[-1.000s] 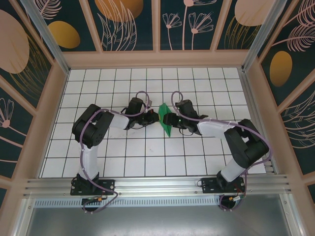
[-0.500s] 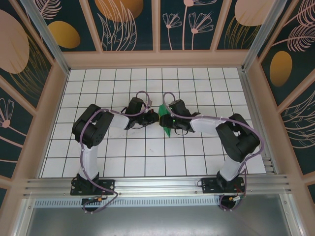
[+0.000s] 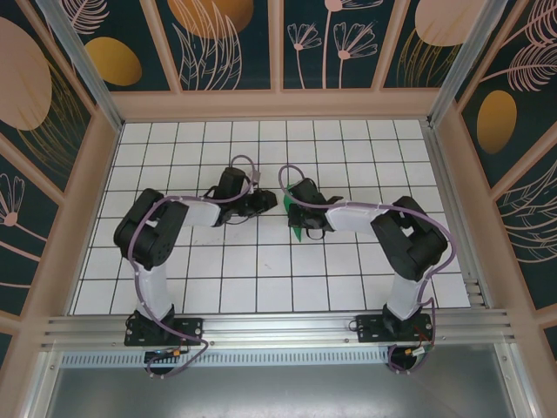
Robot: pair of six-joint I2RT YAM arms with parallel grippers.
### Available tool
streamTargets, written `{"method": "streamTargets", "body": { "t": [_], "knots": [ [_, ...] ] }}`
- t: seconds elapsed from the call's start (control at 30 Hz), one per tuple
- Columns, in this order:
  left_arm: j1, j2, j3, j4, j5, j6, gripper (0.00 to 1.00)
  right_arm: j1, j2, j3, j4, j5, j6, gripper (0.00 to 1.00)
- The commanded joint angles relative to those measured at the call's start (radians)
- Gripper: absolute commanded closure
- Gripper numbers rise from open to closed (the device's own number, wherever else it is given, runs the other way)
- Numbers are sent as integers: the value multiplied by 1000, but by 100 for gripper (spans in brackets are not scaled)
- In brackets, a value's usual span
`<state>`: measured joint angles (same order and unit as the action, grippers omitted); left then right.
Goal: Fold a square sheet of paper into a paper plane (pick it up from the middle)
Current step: Move the paper plane to the top-center of the table.
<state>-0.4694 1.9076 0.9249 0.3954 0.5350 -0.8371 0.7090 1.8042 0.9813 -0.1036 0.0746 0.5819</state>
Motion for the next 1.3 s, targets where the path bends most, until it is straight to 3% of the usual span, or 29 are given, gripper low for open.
{"method": "streamTargets", "body": {
  "t": [0.0, 0.23, 0.37, 0.67, 1.07, 1.27],
  "knots": [
    [54, -97, -42, -55, -62, 17, 65, 15, 31, 52, -67, 79, 4, 94],
    [129, -269, -98, -237, -304, 93, 49, 18, 81, 167, -127, 160, -10, 97],
    [155, -344, -135, -290, -428, 112, 32, -10, 160, 273, -136, 161, -42, 98],
    [179, -472, -189, -344, -580, 145, 12, -50, 345, 519, -186, 165, -101, 96],
    [187, -509, -142, -418, -682, 168, 3, -54, 394, 576, -245, 117, -91, 79],
    [199, -536, -98, -422, -735, 195, 1, -54, 299, 614, -273, 114, -101, 71]
  ]
}}
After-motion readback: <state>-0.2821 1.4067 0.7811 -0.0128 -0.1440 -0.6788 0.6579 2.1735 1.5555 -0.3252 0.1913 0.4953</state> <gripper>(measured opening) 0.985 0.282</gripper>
